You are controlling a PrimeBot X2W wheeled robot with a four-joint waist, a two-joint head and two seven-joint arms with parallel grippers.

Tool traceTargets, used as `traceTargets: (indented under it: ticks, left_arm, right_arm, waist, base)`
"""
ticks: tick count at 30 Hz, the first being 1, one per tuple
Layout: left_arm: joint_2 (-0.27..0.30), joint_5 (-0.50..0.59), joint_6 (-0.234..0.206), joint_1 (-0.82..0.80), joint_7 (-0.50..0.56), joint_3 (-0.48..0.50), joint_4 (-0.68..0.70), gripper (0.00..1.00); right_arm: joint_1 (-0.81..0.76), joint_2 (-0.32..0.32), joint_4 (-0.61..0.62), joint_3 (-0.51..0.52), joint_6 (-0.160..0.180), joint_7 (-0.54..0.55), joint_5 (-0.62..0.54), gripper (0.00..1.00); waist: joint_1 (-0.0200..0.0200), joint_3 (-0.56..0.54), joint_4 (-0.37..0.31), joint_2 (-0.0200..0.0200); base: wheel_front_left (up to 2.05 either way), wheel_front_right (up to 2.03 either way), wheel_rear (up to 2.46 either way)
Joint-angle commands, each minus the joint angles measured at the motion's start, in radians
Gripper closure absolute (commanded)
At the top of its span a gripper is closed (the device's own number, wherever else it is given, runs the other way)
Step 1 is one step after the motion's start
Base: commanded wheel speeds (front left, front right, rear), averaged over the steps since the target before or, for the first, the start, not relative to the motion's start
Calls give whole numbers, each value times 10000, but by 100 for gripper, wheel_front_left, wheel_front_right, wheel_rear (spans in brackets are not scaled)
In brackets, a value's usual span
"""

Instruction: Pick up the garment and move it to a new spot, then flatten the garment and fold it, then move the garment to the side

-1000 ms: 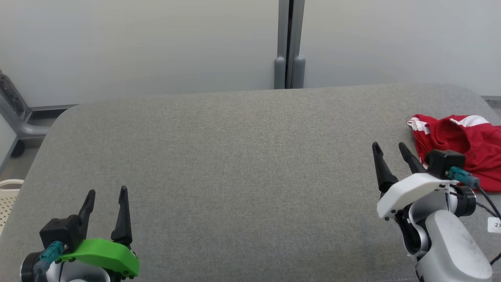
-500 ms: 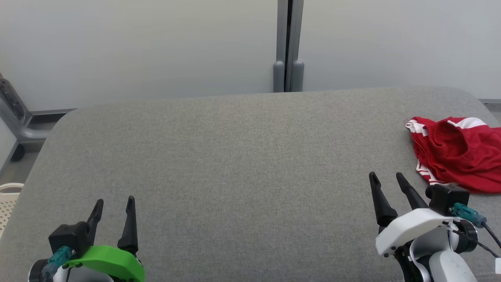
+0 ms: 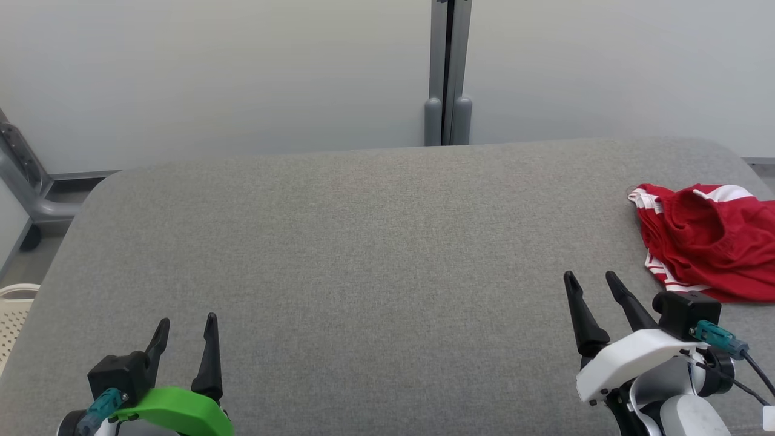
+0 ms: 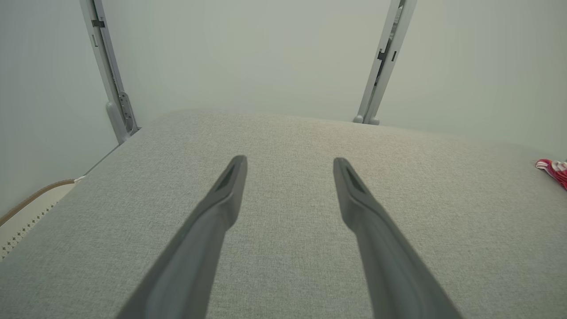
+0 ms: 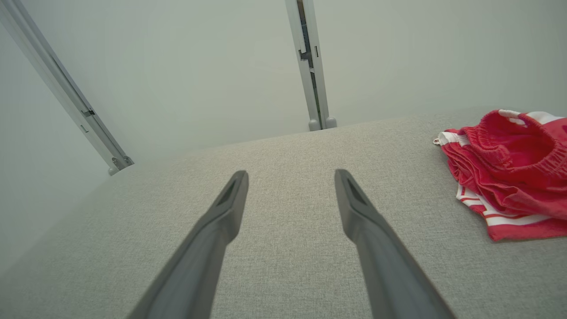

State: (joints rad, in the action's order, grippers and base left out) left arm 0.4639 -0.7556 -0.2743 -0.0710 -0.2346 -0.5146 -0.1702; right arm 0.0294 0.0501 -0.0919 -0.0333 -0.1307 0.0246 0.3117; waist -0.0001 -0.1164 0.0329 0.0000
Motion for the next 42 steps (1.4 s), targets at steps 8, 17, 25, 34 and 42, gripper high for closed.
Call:
traceTargets:
  ticks: [8, 17, 25, 34, 42]
  left_arm:
    - [80, 81, -97, 188, -68, -31, 143, 0]
    - [153, 229, -205, 143, 46, -184, 172, 0]
    - [171, 194, -239, 146, 67, -228, 218, 0]
    - [-235, -125, -85, 172, 137, -249, -55, 100]
    - [-666, -1101, 375, 27, 295, 227, -192, 100]
  right_arm:
    - [-53, 11, -171, -40, 2, -150, -61, 0]
    - [-127, 11, -260, -107, 3, -167, 32, 0]
    - [-163, 10, -202, -120, 2, -164, 58, 0]
    - [-169, -42, -627, 30, 0, -15, 410, 100]
    - [1, -36, -768, 488, 0, 328, 1768, 100]
  waist:
    - [1, -37, 61, 0]
    - [1, -103, 57, 0]
    - [1, -88, 86, 0]
    - [1, -56, 85, 0]
    - [1, 26, 58, 0]
  base:
    - [0, 0, 0]
    - [0, 0, 0]
    - [0, 0, 0]
    - [0, 0, 0]
    - [0, 0, 0]
